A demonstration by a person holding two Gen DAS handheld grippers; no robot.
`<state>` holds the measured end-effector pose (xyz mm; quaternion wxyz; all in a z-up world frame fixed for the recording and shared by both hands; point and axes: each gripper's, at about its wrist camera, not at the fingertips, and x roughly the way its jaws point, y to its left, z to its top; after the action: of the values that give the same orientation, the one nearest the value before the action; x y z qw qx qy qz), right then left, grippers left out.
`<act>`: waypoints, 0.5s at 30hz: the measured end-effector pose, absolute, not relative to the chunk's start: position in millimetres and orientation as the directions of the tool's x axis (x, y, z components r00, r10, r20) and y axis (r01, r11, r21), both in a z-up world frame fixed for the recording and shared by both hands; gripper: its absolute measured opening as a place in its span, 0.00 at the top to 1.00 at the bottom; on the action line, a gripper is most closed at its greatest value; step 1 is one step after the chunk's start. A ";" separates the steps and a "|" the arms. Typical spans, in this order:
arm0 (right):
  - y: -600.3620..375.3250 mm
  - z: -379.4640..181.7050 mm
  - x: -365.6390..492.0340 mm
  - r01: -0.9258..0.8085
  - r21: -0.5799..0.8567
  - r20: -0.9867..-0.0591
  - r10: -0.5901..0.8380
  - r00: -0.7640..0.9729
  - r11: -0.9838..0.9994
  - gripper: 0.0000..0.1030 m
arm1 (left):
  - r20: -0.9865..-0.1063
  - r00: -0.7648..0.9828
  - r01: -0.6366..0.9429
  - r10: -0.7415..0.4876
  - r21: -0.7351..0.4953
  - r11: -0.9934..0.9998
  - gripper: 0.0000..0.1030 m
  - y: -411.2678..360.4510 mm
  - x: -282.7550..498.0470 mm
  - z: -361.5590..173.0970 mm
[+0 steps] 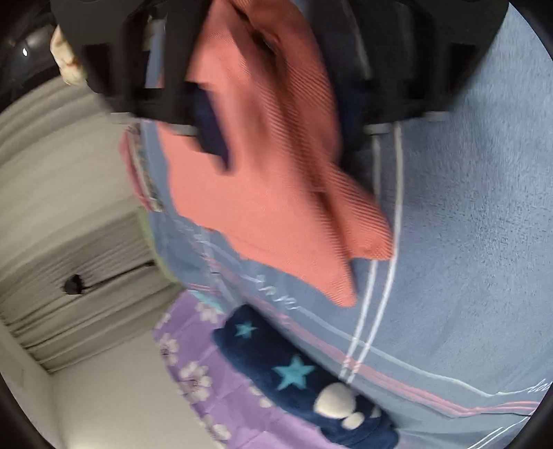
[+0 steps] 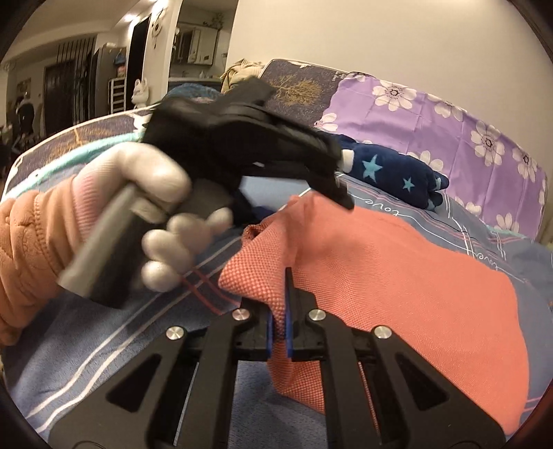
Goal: Fold small clothes
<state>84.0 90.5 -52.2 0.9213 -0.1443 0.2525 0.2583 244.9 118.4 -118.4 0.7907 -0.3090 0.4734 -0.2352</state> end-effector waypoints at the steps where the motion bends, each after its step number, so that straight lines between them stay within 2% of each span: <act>1: 91.2 -52.6 84.2 -0.549 -0.138 -0.541 0.401 0.739 0.824 0.95 | -0.605 0.435 0.059 -0.667 -0.720 0.691 0.85 118.0 247.9 -125.4; 6: 88.7 -55.5 89.8 -0.548 -0.122 -0.554 0.402 0.729 0.827 0.95 | -0.548 0.463 0.094 -0.696 -0.751 0.653 0.86 123.0 245.9 -133.0; 15: 77.7 -49.3 88.6 -0.539 -0.089 -0.525 0.421 0.740 0.837 0.95 | -0.614 0.477 0.114 -0.629 -0.666 0.737 0.86 111.1 248.5 -111.5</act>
<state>88.6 77.7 -49.3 0.9252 -0.1184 0.2505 0.2594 248.5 111.1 -111.5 0.8120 -0.2813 0.4574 -0.2286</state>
